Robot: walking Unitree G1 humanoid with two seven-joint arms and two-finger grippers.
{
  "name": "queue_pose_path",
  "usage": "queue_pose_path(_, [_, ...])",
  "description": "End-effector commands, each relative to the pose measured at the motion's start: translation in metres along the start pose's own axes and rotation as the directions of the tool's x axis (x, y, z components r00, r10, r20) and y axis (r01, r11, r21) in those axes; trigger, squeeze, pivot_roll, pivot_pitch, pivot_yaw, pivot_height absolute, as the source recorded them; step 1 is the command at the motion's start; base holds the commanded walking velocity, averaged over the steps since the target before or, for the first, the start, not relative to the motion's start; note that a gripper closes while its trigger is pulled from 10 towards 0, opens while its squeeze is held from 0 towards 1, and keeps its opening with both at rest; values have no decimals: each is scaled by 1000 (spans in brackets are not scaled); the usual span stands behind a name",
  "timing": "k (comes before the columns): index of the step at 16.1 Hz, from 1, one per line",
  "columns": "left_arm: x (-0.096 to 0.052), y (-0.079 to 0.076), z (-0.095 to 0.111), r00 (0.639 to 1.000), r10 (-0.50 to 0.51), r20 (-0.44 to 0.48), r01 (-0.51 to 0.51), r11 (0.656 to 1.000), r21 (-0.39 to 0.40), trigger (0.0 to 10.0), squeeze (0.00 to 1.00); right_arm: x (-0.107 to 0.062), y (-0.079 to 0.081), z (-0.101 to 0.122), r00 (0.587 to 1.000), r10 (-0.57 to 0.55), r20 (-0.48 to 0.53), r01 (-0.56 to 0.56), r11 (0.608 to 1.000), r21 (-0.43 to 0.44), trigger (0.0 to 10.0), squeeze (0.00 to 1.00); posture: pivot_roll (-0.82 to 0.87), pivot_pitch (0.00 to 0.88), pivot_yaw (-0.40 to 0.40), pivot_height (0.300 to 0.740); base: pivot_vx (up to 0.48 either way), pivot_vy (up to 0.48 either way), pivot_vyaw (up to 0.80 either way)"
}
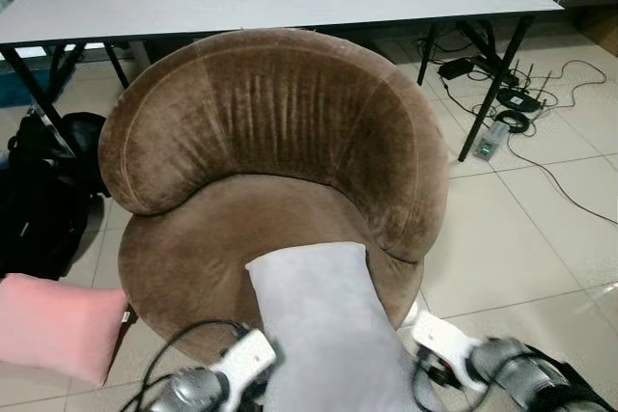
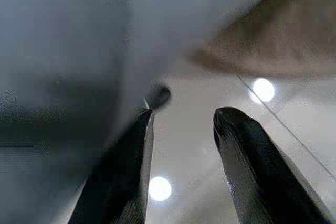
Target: Move the pillow to the sofa from floor
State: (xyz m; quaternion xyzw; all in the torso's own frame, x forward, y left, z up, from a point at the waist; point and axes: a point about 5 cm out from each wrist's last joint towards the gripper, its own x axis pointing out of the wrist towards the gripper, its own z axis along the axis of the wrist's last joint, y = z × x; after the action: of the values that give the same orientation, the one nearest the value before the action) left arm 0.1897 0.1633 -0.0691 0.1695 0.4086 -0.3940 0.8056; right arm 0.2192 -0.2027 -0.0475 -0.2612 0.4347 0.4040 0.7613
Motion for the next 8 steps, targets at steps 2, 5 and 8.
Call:
queue_pose_path(2, [-8,16,10,996,40,75,-37,998,-42,10000,0,-2,-10,27,993,33,116,-35,999,14,10000,0,-37,46,7,740,0,0,0])
queue_pose_path(5, [-20,40,23,982,96,163,-80,991,-104,10000,0,-5,-16,59,970,124,209,-127,992,3,10000,0,-29,42,0,740,0,0,0])
queue_pose_path(8, [-36,67,41,939,192,285,-138,970,-199,10000,0,-6,-11,97,919,273,286,-269,962,-55,10000,0,-15,38,-11,740,0,0,0])
